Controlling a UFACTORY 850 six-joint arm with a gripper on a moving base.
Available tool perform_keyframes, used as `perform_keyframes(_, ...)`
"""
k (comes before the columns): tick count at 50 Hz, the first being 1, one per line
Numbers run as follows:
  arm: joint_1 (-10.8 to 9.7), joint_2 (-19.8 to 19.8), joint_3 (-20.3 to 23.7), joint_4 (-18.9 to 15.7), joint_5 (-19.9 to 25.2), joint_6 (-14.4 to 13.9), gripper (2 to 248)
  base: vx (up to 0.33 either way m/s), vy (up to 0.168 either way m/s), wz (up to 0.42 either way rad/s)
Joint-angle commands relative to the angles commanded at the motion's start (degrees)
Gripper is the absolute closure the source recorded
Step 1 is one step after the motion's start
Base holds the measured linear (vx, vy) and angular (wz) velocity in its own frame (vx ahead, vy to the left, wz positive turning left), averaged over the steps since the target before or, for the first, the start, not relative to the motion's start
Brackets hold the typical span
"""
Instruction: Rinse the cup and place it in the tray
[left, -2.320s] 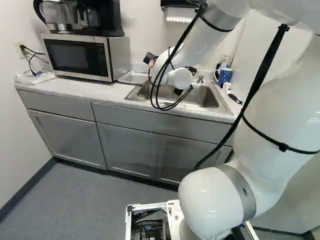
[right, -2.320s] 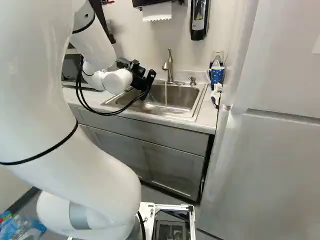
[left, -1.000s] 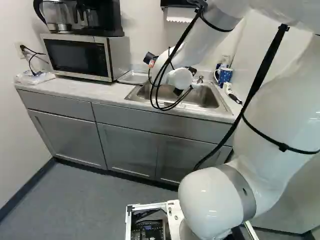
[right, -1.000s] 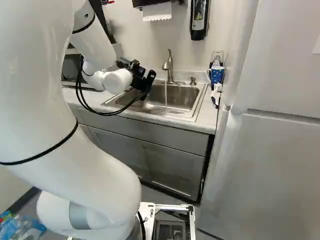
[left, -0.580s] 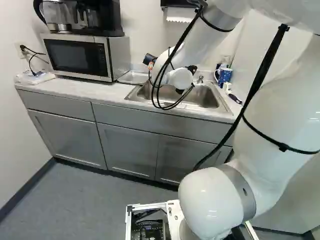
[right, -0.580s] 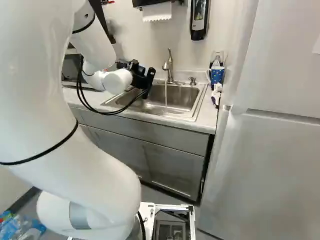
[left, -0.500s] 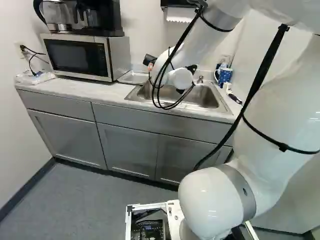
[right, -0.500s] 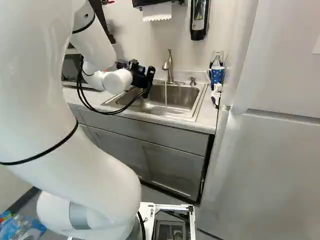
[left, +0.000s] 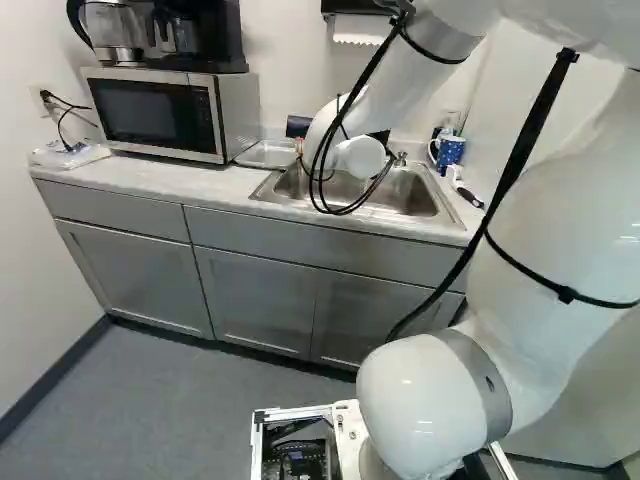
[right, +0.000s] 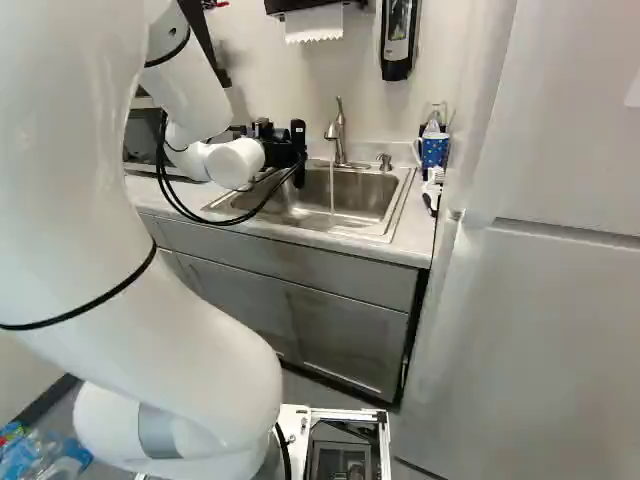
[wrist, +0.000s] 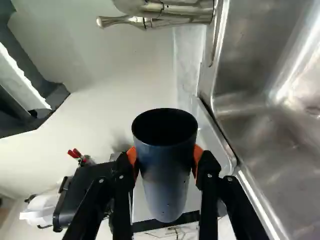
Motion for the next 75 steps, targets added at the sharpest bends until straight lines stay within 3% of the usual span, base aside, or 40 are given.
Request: perform_keyframes(75, 0.0, 0.0, 0.0, 0.0, 0.0, -45.1, 127, 0.000, 0.000, 0.000)
